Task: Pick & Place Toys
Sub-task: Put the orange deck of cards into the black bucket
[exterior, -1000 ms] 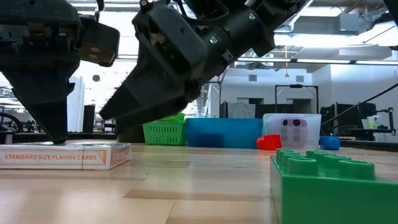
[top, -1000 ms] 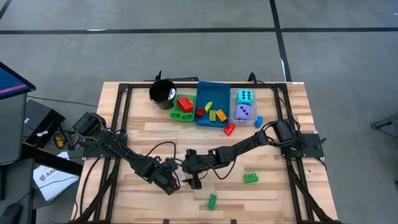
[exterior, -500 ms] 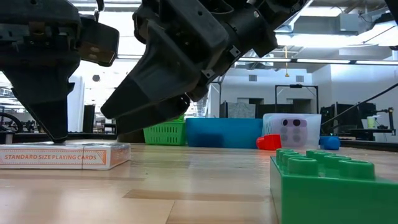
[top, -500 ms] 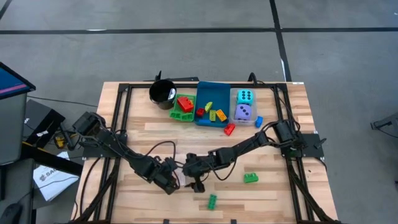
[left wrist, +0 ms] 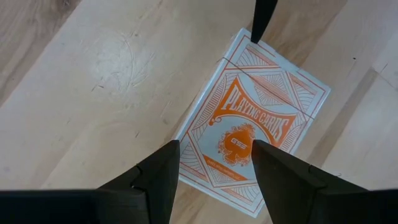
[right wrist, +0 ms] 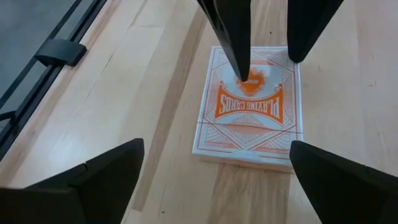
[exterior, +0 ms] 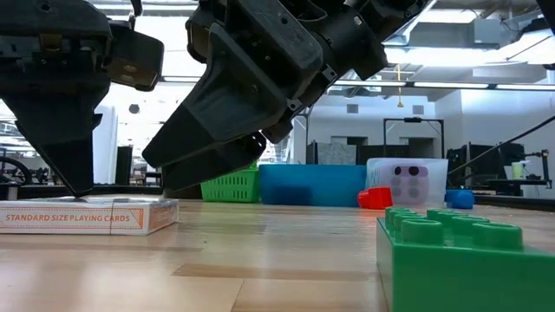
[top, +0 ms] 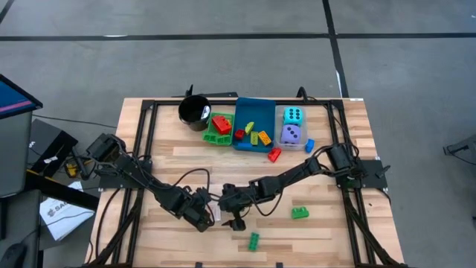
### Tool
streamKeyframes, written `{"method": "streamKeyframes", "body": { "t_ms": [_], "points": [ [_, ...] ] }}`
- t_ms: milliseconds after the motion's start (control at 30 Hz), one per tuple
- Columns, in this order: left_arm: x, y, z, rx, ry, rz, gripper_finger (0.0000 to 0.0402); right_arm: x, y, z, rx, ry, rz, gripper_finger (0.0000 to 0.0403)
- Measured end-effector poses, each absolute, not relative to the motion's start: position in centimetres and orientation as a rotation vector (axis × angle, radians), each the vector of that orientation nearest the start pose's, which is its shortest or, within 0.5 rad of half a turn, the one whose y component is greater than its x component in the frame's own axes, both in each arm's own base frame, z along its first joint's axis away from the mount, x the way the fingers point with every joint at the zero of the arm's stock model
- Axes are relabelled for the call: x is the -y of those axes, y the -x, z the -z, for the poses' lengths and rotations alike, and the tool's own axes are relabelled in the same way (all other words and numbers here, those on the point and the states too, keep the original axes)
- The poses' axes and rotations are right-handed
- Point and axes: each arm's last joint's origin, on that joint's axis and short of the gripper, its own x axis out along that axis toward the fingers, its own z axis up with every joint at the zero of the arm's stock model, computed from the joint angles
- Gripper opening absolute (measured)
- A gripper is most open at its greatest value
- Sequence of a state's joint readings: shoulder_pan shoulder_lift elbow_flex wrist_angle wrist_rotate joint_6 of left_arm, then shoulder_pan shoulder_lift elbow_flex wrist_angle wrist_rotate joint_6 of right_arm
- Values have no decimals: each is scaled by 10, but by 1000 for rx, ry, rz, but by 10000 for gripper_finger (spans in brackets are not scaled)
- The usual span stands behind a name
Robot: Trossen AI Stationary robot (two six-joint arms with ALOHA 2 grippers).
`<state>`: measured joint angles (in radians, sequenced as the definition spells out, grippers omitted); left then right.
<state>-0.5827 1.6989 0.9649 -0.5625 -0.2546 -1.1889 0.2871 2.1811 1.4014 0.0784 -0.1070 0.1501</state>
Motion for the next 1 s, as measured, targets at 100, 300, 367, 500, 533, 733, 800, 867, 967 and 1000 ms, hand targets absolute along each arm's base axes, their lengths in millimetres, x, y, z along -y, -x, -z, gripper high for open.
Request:
{"method": "streamKeyframes", "body": {
  "t_ms": [100, 300, 367, 500, 533, 733, 800, 867, 967, 1000],
  "points": [
    [160, -256, -154, -1140, 511, -433, 195, -134, -442, -128, -724, -78, -320, 398],
    [160, -256, -155, -1138, 512, -430, 195, -131, -443, -128, -707, -41, -215, 393],
    [160, -256, -155, -1138, 512, -430, 195, -130, -444, -128, -704, -37, -202, 394],
    [160, -256, -155, -1137, 512, -430, 195, -129, -444, -129, -701, -37, -199, 397],
    [160, -256, -155, -1137, 512, -430, 195, -130, -444, -129, -700, -37, -200, 397],
    [160, -257, -156, -1134, 514, -429, 195, -134, -443, -129, -700, -33, -208, 397],
    [160, -257, -156, -1134, 514, -429, 195, -134, -443, -129, -700, -33, -208, 397],
    [160, -257, -156, -1134, 514, -429, 195, -133, -443, -129, -700, -32, -205, 397],
    [160, -257, -156, -1133, 513, -429, 195, -132, -443, -129, -698, -31, -196, 397],
    [160, -257, -156, -1133, 513, -429, 195, -132, -443, -129, -698, -30, -195, 397]
  ]
}}
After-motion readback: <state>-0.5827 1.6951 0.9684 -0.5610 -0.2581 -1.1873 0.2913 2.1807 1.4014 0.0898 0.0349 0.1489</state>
